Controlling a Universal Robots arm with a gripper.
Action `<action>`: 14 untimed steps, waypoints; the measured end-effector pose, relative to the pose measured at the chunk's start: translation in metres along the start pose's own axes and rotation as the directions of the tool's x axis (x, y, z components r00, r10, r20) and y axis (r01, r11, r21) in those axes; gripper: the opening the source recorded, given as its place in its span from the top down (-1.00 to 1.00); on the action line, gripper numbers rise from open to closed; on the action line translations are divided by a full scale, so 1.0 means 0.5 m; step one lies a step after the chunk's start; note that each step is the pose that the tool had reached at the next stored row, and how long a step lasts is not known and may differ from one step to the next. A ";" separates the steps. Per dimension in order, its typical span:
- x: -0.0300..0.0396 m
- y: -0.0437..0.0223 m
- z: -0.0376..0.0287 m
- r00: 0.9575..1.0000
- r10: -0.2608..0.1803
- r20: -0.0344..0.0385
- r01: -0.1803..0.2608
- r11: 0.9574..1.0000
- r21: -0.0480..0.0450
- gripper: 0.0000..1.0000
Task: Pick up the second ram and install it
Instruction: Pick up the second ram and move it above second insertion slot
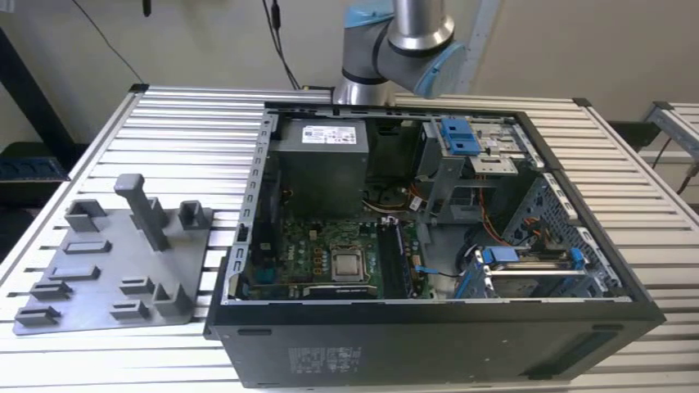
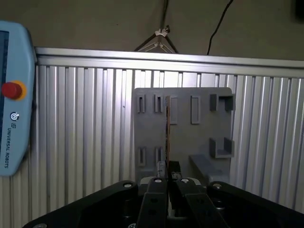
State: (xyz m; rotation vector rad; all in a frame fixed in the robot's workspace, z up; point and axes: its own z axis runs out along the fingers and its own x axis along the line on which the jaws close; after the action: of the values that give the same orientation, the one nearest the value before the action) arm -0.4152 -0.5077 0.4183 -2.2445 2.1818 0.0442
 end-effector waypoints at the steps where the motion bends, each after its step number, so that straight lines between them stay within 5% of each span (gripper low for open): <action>1: 0.000 0.000 0.000 1.000 0.000 0.000 0.000 1.000 0.000 0.73; 14: 0.000 -0.003 0.000 1.000 0.000 0.000 0.000 1.000 0.000 0.73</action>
State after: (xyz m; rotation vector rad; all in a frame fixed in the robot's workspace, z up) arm -0.4138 -0.5076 0.4185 -2.2444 2.1822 0.0445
